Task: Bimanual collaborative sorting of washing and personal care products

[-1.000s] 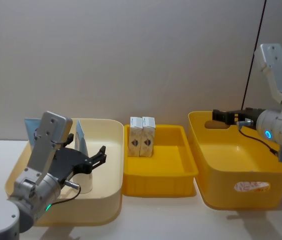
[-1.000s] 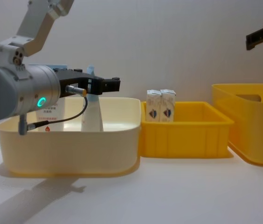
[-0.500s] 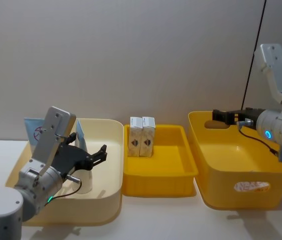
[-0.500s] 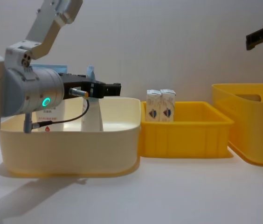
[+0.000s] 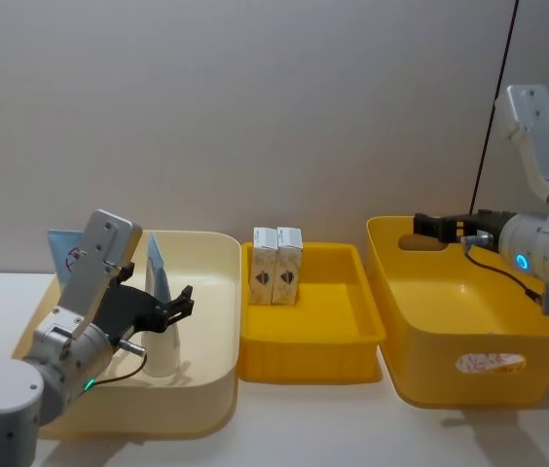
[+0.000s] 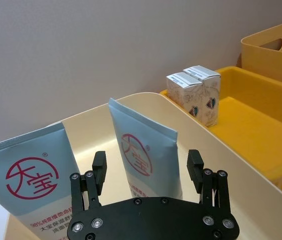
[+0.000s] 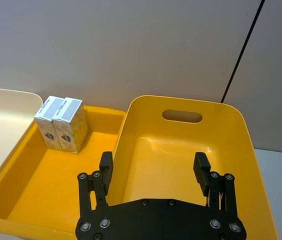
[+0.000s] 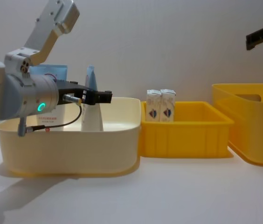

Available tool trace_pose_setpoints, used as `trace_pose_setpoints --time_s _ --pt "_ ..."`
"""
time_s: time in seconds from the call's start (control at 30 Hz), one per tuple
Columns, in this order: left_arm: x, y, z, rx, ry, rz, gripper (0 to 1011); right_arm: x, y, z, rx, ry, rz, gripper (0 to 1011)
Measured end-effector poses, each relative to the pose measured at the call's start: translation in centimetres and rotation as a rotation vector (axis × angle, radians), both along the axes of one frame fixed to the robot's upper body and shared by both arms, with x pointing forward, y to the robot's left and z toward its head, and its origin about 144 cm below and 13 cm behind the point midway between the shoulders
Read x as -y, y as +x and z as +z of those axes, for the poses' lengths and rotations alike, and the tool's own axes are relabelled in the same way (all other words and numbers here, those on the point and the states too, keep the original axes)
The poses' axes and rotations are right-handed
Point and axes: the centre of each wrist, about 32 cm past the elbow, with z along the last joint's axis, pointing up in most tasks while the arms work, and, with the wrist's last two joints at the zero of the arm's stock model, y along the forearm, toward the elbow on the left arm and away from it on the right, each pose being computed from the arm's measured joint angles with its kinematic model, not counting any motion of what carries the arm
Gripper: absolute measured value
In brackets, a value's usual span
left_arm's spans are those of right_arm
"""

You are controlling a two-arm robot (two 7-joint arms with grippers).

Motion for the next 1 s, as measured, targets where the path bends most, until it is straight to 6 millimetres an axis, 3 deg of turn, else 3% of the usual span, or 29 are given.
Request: trace_pose_setpoints --time_s 0.37,0.5,0.93,1.0 --pt "-0.29 0.33 -0.23 -0.003 0.017 0.023 1003 0.0 0.0 0.0 0.0 0.0 0.0 1001" --pt "-0.33 0.39 -0.28 -0.004 0.02 0.027 945 0.0 0.0 0.0 0.0 0.0 0.0 1001" --pt "-0.45 0.49 -0.37 -0.004 0.025 0.035 560 0.0 0.0 0.0 0.0 0.0 0.0 1001" --pt "-0.46 0.49 -0.37 -0.004 0.025 0.035 455 0.0 0.0 0.0 0.0 0.0 0.0 1001"
